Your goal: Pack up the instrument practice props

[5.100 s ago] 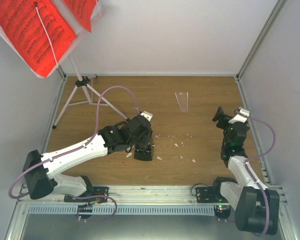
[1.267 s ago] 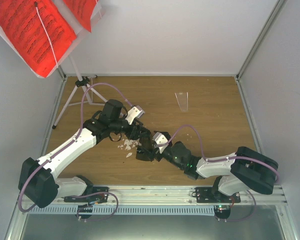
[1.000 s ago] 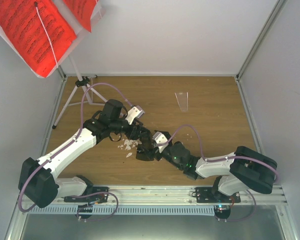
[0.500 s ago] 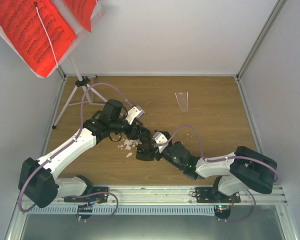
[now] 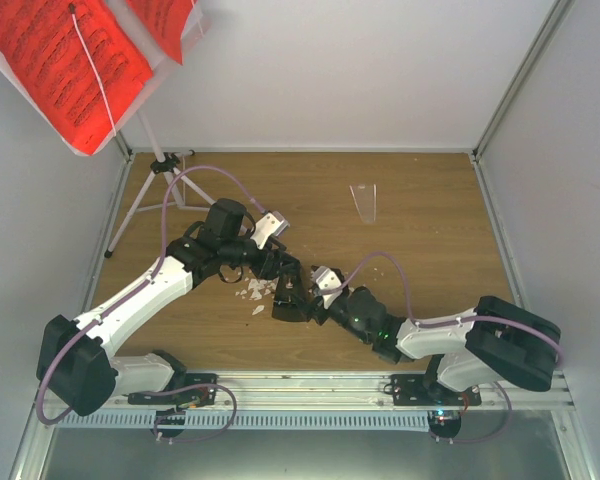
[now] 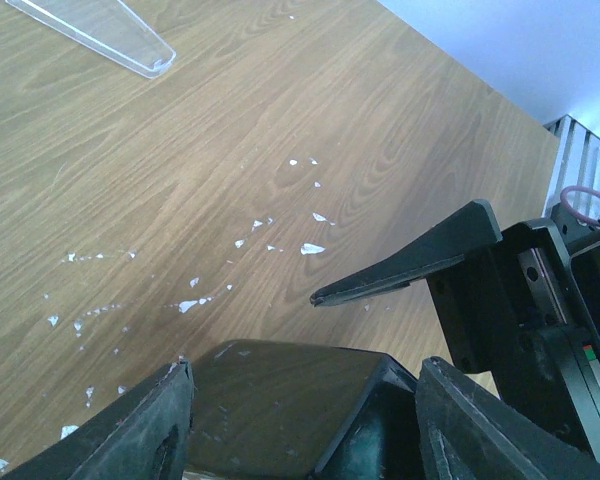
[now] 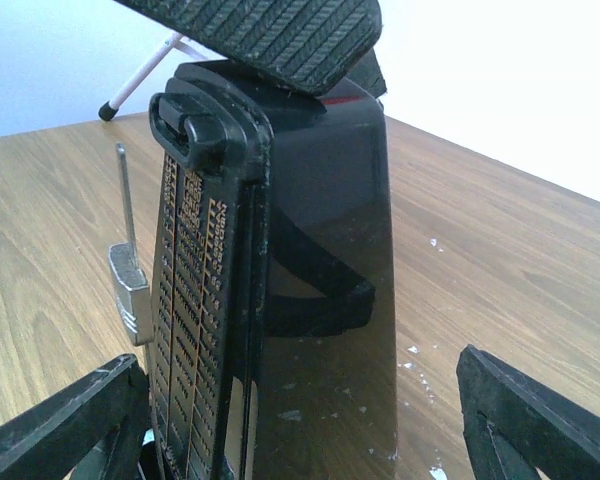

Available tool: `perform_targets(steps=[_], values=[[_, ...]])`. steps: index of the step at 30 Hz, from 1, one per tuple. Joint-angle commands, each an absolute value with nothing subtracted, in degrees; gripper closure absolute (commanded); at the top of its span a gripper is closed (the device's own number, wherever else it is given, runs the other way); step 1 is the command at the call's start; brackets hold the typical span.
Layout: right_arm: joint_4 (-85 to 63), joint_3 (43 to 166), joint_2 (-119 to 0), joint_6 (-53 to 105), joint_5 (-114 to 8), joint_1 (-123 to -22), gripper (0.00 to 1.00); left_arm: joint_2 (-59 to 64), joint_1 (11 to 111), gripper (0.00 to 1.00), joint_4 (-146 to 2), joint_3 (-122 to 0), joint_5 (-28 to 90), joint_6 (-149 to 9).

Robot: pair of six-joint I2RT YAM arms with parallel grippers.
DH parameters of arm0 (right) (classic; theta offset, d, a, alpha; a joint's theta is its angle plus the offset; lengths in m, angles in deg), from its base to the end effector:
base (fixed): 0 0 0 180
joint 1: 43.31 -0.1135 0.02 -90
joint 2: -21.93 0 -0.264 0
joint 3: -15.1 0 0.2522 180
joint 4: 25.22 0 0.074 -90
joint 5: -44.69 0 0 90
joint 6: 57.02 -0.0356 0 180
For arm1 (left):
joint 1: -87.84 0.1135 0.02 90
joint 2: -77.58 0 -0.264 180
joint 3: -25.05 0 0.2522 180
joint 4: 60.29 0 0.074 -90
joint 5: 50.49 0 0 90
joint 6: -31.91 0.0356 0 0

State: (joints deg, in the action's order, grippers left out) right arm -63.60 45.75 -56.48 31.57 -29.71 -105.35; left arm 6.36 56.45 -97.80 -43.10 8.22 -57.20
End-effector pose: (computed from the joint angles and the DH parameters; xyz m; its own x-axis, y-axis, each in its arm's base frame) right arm 0.1225 0.2104 0.1678 -0.0943 -0.1270 -0.9874 -0.7242 0.6893 -0.0195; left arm 0.2176 -0.1544 0.2820 -0.5431 0.3469 -0.7647 0.7904 0.5187 -0.3260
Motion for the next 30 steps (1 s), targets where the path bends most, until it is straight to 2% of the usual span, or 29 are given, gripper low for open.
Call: perform_targets(steps=[1,30], values=[[-66.52,44.71,-55.51,30.47,-27.78,-105.63,0.16,6.13,56.29,0.39,-97.21,-42.50,9.20,-56.87],[-65.62,45.48,-57.25,27.94,-25.23,-105.63,0.32,5.79,56.29,0.39,-97.35,-42.41,8.95,-56.69]])
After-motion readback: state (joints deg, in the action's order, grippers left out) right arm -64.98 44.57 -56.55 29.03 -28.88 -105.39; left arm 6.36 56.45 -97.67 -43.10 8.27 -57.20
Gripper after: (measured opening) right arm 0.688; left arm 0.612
